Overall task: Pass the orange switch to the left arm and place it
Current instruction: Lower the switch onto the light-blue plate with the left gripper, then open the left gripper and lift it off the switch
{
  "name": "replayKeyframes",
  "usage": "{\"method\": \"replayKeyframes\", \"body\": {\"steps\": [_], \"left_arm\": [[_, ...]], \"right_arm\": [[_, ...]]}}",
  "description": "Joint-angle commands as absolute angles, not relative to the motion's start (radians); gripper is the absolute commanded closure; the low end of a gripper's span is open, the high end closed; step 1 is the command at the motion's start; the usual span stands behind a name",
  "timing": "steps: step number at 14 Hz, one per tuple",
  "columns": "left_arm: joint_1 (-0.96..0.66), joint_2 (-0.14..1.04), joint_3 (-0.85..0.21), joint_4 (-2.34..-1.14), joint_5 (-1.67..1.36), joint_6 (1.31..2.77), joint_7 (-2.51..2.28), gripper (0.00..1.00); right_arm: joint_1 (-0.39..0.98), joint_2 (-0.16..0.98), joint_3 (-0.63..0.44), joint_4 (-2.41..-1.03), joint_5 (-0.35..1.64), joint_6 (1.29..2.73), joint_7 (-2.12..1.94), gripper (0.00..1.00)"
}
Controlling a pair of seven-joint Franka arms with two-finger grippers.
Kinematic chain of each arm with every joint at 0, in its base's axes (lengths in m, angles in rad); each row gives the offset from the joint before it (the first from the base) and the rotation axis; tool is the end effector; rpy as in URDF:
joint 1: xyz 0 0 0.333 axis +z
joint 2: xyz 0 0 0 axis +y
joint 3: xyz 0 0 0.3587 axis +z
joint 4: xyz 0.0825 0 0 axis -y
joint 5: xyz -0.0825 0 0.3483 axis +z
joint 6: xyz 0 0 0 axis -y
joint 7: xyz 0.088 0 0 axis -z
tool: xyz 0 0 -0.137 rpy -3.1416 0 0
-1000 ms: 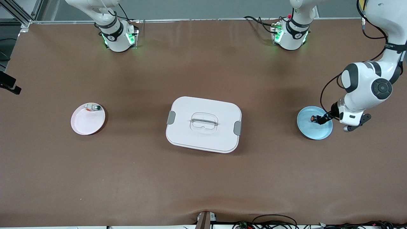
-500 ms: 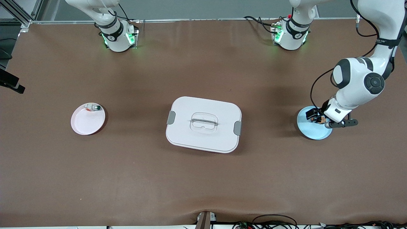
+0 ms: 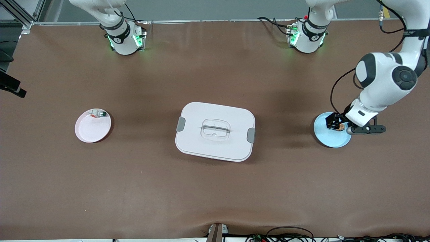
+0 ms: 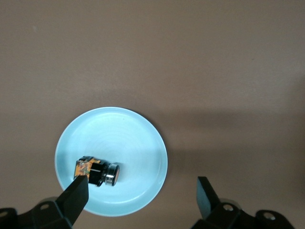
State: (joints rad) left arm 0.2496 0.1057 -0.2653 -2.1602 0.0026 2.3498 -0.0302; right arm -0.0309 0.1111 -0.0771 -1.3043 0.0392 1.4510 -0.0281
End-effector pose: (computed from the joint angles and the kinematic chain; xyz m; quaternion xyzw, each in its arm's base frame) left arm 0.5391 -0.0059 0.3941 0.9989 0.0077 0.0435 0.0138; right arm 0.5436 -0.0499 0.6822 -0.9990 0.0369 -0.0189 0.0139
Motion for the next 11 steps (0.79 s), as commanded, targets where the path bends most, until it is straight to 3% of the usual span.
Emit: {"method": "replayKeyframes", "body": {"steps": [1,11], "left_arm": [[0.262,0.023,-0.276,-2.154,-0.012,2.286,-0.018,0.0],[0.258,-0.149,-0.282,-2.137,-0.02,2.148,-0.014,0.0]], "right_arm": [[-0.018,0.081,-0.083,-1.338,0.023,1.465,-0.029,0.0],[-0.021,0.081,-0.083,-1.339,0.023,1.48,-0.058,0.0]]}}
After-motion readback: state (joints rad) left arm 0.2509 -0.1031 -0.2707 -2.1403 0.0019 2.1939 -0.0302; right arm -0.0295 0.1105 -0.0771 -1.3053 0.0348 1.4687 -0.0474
